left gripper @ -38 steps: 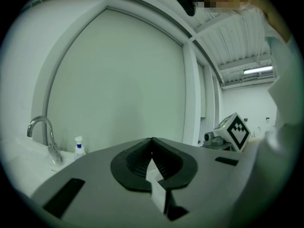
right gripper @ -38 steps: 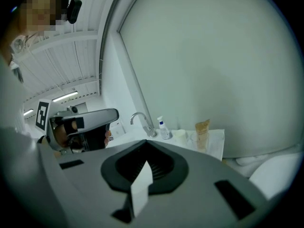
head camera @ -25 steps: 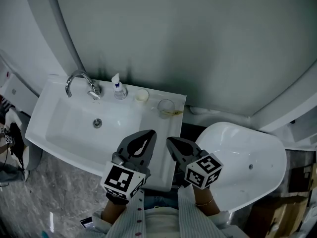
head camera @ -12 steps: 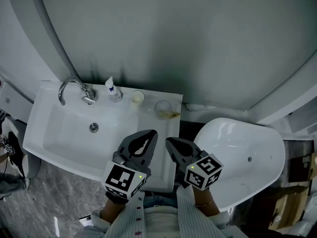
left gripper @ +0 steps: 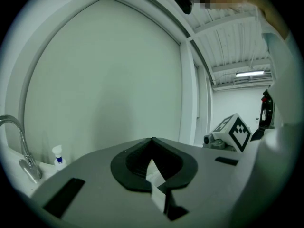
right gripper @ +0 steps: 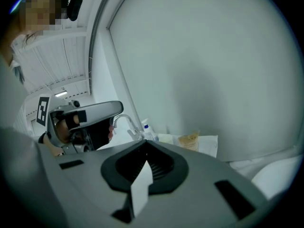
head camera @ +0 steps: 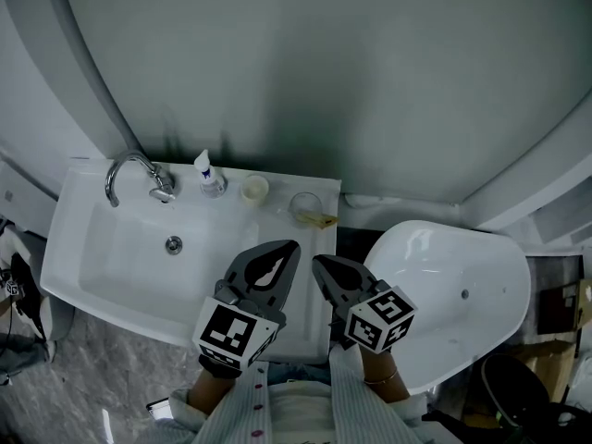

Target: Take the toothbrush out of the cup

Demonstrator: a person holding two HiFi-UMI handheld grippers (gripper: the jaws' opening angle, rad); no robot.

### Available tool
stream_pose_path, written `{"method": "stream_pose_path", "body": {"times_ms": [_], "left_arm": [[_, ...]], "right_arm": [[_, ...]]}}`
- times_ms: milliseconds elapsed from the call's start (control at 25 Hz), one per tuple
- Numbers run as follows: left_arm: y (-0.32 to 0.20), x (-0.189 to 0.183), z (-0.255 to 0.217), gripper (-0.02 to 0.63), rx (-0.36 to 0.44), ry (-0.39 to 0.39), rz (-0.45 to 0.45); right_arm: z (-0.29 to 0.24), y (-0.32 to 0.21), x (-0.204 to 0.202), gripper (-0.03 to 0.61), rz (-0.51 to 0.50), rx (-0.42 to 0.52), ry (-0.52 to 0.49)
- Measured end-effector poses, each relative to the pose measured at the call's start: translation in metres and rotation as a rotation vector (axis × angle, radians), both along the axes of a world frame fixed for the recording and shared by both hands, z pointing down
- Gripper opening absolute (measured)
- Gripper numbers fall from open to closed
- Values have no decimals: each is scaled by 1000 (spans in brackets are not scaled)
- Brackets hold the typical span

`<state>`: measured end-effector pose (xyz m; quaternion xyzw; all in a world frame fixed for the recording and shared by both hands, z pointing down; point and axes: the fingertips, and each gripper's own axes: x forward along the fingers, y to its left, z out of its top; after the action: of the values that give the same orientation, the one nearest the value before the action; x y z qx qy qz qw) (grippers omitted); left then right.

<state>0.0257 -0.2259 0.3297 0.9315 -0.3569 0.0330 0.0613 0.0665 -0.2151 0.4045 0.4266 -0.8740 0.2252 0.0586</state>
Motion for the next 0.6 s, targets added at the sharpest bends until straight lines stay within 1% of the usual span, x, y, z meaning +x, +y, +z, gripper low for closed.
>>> {"method": "stream_pose_path", "body": {"times_ms": [320, 600], "left_arm": [[-15, -1, 5, 17, -10, 1, 10], [-29, 1, 16, 17, -43, 4, 20]], "right_arm": [[11, -16, 6, 12, 27, -22, 13], [25, -29, 13, 14, 51, -52, 22]]}}
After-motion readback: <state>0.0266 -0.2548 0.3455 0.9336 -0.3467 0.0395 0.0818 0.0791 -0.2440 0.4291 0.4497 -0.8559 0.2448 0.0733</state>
